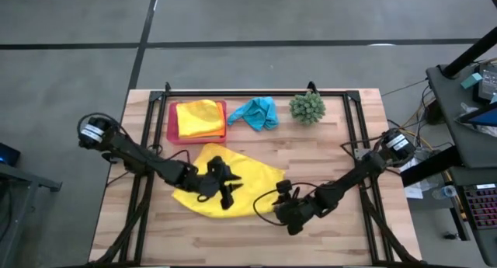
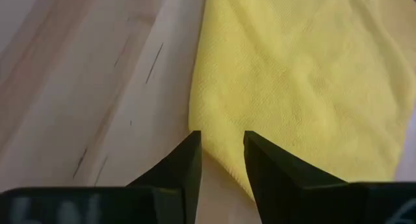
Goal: Fold microfiber towels
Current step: Fold the yellow towel
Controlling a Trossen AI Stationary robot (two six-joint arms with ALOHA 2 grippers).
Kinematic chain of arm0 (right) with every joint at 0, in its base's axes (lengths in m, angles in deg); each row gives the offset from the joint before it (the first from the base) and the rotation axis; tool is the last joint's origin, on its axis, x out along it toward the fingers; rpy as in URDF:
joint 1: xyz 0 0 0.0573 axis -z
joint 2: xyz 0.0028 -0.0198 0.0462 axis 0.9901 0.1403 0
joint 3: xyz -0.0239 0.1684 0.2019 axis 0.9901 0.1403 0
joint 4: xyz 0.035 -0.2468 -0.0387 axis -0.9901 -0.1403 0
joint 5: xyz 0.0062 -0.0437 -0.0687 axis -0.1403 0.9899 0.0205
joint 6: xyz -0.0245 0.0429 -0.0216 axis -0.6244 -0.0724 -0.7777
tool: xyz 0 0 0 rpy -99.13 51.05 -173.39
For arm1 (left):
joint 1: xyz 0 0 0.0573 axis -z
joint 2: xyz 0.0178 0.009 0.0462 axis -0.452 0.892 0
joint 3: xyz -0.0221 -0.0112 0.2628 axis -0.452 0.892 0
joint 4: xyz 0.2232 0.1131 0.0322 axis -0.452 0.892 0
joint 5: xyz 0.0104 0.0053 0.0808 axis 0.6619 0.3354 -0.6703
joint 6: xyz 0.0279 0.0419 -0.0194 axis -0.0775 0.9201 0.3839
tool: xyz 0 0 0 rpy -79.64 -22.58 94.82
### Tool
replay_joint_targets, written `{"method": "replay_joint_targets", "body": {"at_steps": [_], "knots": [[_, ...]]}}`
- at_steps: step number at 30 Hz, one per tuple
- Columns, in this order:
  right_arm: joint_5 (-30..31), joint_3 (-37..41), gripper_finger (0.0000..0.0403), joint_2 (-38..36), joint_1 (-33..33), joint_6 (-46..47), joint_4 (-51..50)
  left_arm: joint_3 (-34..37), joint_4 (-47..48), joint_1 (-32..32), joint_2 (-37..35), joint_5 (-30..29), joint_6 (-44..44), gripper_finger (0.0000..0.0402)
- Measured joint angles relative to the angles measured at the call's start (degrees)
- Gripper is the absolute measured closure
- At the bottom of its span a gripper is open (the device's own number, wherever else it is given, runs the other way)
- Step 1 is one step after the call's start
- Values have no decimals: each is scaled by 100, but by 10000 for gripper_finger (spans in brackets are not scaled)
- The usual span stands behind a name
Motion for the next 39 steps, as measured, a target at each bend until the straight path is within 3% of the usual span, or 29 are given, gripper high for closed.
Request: {"method": "replay_joint_targets", "body": {"at_steps": [6, 12, 17, 29, 34, 39], "knots": [[0, 235, 309, 16, -2, 20, 199, 50, -160, 391, 59, -2, -505, 298], [-2, 275, 316, 180, 26, -100, 372, 32, -210, 415, 648, 16, -884, 298], [-2, 291, 317, 250, 78, -382, 588, -200, -187, 417, 1025, 66, -871, 298], [-4, 255, 333, 637, 264, -712, 960, -782, -219, 534, 1144, 603, -606, 295], [-5, 253, 385, 719, 331, -579, 1234, -944, -196, 608, 1550, 634, -604, 262], [-5, 172, 394, 578, 430, -524, 1565, -1158, -184, 601, 1974, 627, -587, 212]]}}
